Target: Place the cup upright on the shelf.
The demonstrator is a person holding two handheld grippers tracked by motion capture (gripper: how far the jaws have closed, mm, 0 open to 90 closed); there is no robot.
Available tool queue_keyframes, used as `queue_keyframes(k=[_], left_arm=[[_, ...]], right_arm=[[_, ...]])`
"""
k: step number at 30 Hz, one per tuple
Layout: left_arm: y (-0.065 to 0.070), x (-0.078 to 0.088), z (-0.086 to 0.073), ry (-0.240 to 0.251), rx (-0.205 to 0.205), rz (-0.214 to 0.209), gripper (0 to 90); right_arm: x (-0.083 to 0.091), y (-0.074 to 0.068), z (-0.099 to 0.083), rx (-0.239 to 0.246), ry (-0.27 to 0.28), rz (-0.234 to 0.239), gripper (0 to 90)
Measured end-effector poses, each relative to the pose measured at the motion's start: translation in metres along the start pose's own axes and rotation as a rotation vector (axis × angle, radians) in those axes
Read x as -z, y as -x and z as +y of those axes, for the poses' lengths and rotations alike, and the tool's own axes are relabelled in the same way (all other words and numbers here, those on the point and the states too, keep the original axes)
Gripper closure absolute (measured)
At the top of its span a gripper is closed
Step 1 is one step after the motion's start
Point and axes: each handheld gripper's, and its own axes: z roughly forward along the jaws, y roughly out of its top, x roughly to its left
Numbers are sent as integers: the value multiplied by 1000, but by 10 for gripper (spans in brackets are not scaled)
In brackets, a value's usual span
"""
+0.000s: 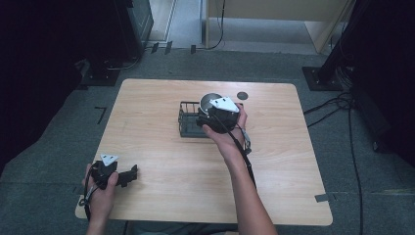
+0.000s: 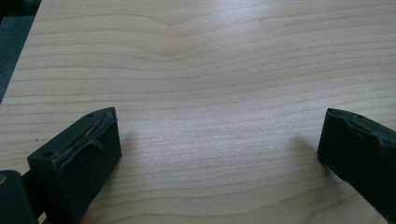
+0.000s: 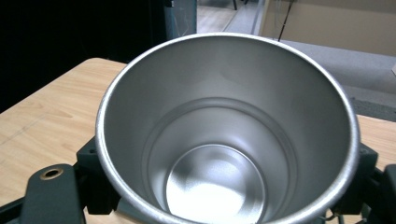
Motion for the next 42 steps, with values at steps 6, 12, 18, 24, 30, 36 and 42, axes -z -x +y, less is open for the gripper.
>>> queue_keyframes(k=[6, 12, 18, 24, 30, 36, 42], left_arm=[[0, 0, 0, 0, -1, 0, 0], [0, 0, 0, -1, -1, 0, 0], [0, 0, 0, 0, -2, 0, 0], [0, 0, 0, 0, -2, 0, 0], [0, 0, 0, 0, -2, 0, 0], [0, 0, 0, 0, -2, 0, 0], [0, 0, 0, 0, -2, 0, 0]], right_arm=[[-6, 10, 1, -4, -10, -22, 176], [-16, 21, -1, -24, -27, -43, 176], [-29, 30, -5, -40, -45, -65, 176], [-43, 36, -12, -49, -64, -85, 176], [-52, 40, -20, -52, -88, -90, 176], [-58, 42, -28, -67, -113, -90, 176], [-62, 42, -33, -63, -141, -79, 175]])
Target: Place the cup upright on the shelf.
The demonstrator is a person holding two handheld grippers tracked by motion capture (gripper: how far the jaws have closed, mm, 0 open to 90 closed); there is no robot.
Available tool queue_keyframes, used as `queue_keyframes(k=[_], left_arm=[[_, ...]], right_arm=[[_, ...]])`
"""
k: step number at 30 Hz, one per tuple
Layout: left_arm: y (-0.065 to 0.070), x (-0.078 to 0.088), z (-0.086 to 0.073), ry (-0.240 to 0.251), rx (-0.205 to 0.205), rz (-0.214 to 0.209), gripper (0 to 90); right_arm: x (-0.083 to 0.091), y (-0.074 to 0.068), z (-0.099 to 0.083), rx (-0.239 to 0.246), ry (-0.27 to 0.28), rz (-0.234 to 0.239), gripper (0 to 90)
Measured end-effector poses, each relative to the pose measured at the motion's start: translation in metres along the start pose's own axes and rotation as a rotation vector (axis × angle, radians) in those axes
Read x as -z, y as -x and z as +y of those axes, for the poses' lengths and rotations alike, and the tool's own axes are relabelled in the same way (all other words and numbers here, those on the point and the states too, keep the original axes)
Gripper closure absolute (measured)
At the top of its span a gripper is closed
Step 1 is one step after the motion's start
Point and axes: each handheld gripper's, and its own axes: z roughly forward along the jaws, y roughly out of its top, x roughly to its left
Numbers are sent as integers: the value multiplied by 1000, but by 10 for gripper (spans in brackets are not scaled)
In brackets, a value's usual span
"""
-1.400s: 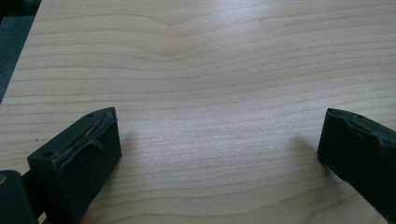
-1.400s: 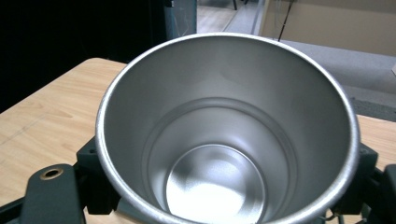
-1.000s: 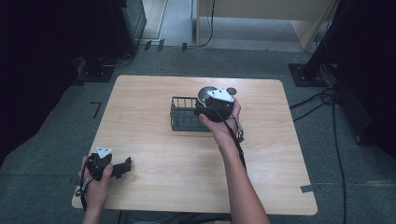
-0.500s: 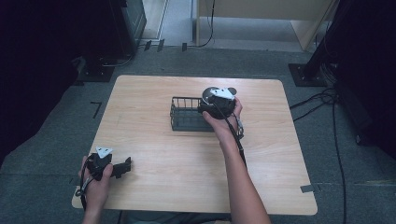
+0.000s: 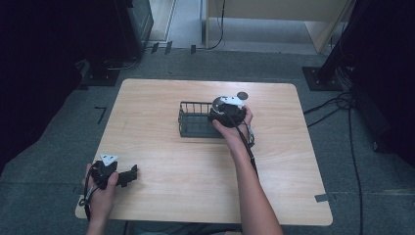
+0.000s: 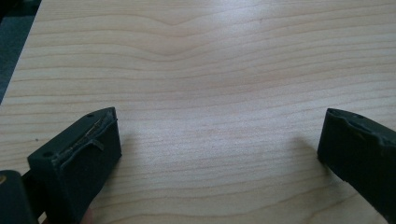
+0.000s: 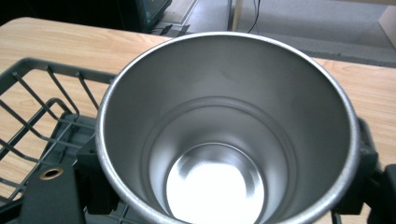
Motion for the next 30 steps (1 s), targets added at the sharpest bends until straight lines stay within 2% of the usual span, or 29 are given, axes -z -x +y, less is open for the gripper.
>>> queue_keyframes(k=[8, 15, 20, 24, 30], left_arm=[[0, 0, 0, 0, 0, 0, 0], [0, 0, 0, -1, 0, 0, 0], [0, 0, 0, 0, 0, 0, 0], [0, 0, 0, 0, 0, 0, 0], [0, 0, 0, 0, 0, 0, 0]], right_arm=[[-5, -1, -3, -2, -62, 2, 169], [-3, -1, -1, 3, -54, 15, 141], [4, 1, 4, -1, -43, 53, 20], [10, 2, 6, 2, -24, 56, 10], [28, 6, 7, 18, 14, 59, 2]])
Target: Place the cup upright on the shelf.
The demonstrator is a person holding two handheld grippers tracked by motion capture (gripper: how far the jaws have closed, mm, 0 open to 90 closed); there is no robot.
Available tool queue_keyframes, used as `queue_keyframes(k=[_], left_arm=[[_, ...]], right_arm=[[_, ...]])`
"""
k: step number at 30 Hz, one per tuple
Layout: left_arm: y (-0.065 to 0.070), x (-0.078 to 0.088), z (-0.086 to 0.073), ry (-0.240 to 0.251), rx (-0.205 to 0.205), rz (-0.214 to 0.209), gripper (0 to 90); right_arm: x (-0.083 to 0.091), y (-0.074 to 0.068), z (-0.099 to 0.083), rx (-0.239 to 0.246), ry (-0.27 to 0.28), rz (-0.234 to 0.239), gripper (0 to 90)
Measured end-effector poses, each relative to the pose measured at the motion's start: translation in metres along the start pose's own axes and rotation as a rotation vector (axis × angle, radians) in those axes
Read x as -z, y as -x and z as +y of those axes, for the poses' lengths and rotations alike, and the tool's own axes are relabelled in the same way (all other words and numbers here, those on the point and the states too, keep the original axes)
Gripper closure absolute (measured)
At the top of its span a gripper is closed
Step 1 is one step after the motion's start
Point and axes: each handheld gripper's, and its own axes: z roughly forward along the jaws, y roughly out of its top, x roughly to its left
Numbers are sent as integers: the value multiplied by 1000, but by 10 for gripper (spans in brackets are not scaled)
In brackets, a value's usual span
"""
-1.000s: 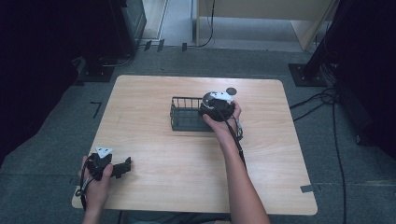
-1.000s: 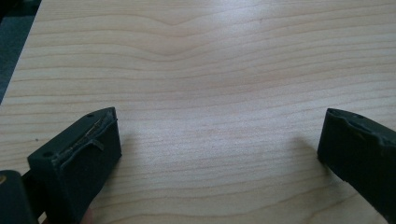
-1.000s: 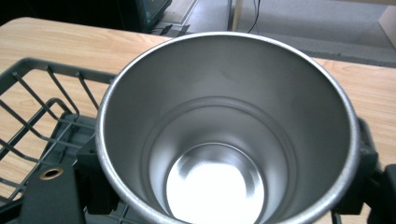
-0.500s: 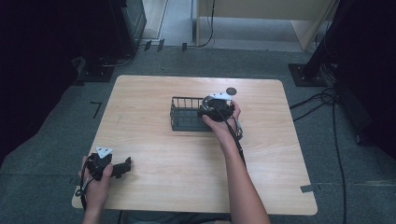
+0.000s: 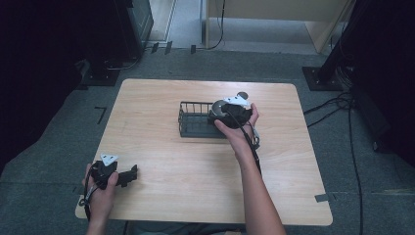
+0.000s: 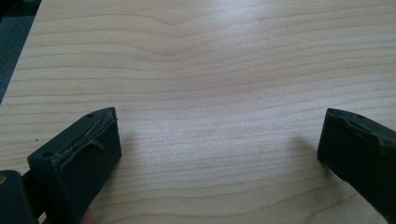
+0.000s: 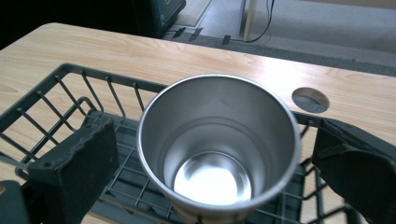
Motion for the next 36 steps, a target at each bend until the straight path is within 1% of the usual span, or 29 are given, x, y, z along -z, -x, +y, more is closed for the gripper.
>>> queue_keyframes(k=[2, 5, 6, 11, 12, 13, 16, 17, 23, 24, 25, 26, 27, 30, 31, 34, 36], left_arm=[[0, 0, 0, 0, 0, 0, 0], [0, 0, 0, 0, 0, 0, 0], [0, 0, 0, 0, 0, 0, 0], [0, 0, 0, 0, 0, 0, 0], [0, 0, 0, 0, 0, 0, 0], [0, 0, 0, 0, 0, 0, 0], [0, 0, 0, 0, 0, 0, 0], [0, 0, 0, 0, -1, 0, 0], [0, 0, 0, -1, -1, 1, 0], [0, 0, 0, 0, 0, 0, 0], [0, 0, 0, 0, 0, 0, 0], [0, 0, 0, 0, 0, 0, 0], [0, 0, 0, -2, -2, 1, 0], [0, 0, 0, -2, -2, 1, 0], [0, 0, 0, -2, -2, 0, 0], [0, 0, 0, -2, -2, 1, 0], [0, 0, 0, -2, -2, 1, 0]], right_arm=[[2, 1, 0, -1, 6, 2, 1], [11, 4, -2, -14, 22, 9, 1], [16, 6, -3, -8, 29, 12, 1], [28, 10, -7, -4, 42, 14, 1], [28, 10, -7, -4, 42, 14, 1], [32, 13, -10, 3, 43, 13, 1], [35, 15, -13, 4, 46, 7, 1], [39, 19, -16, 0, 46, 1, 1], [48, 29, -25, -10, 46, -15, 1], [48, 29, -25, -10, 46, -15, 1], [51, 33, -29, -11, 44, -20, 1], [51, 33, -29, -11, 44, -20, 1], [54, 37, -32, -13, 42, -25, 1], [56, 41, -36, -15, 39, -33, 1], [58, 44, -39, -13, 39, -40, 1], [60, 47, -43, -15, 33, -46, 1], [61, 51, -46, -9, 29, -53, 1]])
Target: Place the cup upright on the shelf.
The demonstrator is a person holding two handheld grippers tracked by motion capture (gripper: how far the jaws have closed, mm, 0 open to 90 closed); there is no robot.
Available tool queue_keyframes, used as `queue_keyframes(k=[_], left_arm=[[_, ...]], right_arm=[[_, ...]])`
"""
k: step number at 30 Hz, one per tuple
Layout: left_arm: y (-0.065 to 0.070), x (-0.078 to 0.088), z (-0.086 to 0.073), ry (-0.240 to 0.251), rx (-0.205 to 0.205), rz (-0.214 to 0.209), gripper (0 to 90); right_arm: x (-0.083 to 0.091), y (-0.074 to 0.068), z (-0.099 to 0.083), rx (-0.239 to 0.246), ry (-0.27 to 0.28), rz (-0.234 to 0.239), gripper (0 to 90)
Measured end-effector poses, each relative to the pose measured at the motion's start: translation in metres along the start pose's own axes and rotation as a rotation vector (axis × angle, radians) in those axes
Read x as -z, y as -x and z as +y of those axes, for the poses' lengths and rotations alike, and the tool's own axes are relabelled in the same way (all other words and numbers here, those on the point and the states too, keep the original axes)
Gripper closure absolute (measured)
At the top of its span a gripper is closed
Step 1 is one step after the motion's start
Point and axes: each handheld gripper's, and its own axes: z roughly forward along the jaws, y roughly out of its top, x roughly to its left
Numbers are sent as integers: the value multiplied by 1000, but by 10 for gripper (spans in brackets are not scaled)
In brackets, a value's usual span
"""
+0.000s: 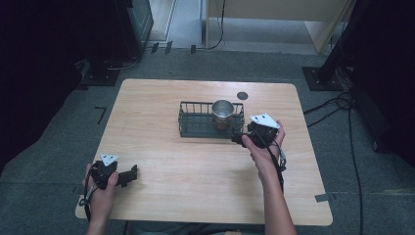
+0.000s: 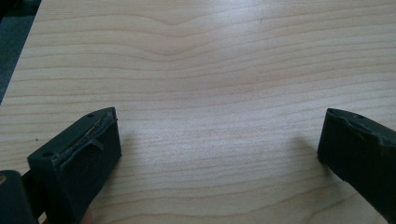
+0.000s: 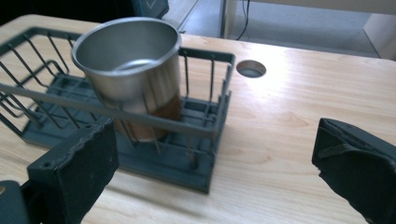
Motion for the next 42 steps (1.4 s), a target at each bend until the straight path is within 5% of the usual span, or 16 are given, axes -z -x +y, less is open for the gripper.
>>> queue_keyframes(k=[18, 42], left_arm=[[0, 0, 0, 0, 0, 0, 0], [0, 0, 0, 0, 0, 0, 0]], right_arm=[[18, 29, -35, -22, -39, -58, 1], [46, 87, -83, -103, -100, -179, 1]])
